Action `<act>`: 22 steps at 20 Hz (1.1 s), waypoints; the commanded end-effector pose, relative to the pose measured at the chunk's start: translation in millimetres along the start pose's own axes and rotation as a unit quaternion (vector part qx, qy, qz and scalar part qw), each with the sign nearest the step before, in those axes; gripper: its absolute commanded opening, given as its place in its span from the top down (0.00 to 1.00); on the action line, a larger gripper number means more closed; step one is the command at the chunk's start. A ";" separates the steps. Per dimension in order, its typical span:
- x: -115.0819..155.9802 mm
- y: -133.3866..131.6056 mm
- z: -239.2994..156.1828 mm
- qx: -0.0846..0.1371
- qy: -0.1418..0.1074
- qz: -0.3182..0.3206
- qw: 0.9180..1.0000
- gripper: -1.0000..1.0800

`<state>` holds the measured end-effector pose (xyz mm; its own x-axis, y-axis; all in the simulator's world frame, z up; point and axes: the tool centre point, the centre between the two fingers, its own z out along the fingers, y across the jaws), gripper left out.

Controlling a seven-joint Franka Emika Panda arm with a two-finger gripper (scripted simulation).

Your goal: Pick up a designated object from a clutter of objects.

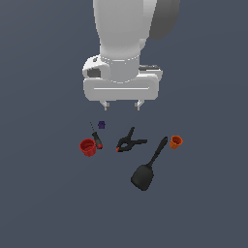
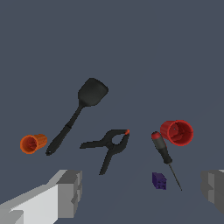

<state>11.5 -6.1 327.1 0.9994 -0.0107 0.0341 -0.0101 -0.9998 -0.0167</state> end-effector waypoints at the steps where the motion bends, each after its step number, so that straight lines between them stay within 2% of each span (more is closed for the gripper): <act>1: 0.0 0.0 0.0 0.000 0.000 0.000 1.000 0.04; 10: 1.9 -25.9 -8.6 0.007 0.011 -0.036 0.999 0.04; 22: 2.7 -26.0 8.9 0.007 0.009 -0.005 1.000 0.04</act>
<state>14.5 19.8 323.5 0.9984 0.0154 0.0543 0.0170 -0.9994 -0.0287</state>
